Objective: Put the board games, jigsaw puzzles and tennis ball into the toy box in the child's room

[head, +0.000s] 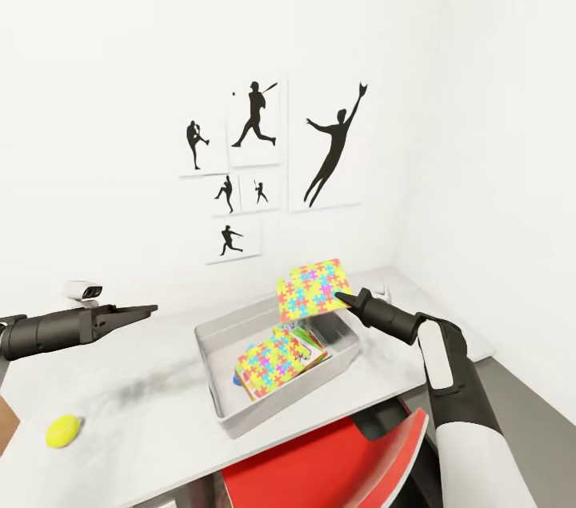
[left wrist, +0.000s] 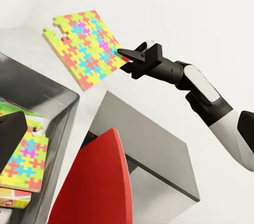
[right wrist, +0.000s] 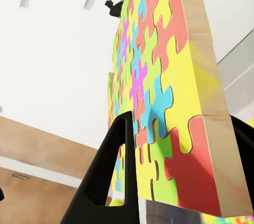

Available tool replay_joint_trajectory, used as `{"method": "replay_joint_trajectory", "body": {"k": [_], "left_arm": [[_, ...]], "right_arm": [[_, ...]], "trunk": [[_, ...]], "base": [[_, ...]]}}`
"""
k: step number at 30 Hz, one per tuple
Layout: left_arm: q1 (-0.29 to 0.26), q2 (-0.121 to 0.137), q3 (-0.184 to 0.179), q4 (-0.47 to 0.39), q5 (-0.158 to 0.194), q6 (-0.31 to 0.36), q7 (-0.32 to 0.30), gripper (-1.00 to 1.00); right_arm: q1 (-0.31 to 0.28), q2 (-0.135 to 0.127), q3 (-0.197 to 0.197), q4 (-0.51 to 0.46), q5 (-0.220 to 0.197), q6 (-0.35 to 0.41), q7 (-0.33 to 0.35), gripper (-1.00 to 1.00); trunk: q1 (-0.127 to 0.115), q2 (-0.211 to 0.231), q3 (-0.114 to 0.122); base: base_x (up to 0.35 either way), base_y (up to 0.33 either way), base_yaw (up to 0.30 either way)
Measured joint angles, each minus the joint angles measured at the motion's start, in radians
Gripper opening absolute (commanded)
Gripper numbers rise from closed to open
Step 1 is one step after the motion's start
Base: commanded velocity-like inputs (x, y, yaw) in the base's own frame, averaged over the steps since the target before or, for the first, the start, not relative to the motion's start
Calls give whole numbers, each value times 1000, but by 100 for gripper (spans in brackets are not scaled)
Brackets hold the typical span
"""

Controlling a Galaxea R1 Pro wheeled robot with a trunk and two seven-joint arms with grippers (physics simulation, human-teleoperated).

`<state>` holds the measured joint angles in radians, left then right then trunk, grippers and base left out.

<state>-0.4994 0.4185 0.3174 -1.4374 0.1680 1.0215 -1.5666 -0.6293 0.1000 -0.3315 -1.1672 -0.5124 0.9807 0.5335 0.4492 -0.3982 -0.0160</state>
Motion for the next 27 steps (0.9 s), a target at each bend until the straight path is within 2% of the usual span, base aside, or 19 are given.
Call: {"method": "replay_joint_trajectory", "body": {"k": [12, 15, 18, 19, 22, 27], "left_arm": [[0, 0, 0, 0, 0, 0, 0, 100], [0, -1, -1, 0, 0, 0, 0, 100], [0, -1, -2, 0, 0, 0, 0, 100], [0, -1, -2, 0, 0, 0, 0, 100], [0, -2, -2, 0, 0, 0, 0, 100], [0, -2, -2, 0, 0, 0, 0, 100]], "right_arm": [[-4, 3, 1, 10, 12, 0, -9, -100], [-12, 4, 15, 29, 12, 8, -74, -100], [-45, 4, 28, 63, 8, 18, -226, -100], [-62, 5, 40, 105, 9, 20, -268, -100], [-86, 6, 63, 177, -2, 21, -300, -100], [-96, 9, 75, 203, -6, 19, -306, -100]], "trunk": [[0, 0, 0], [0, 0, 0], [0, 0, 0], [0, 0, 0], [0, 0, 0], [0, 0, 0]], "base": [[82, 39, 0], [20, 9, 0], [4, 2, 0], [1, 1, 0], [0, 0, 0], [0, 0, 0]]}}
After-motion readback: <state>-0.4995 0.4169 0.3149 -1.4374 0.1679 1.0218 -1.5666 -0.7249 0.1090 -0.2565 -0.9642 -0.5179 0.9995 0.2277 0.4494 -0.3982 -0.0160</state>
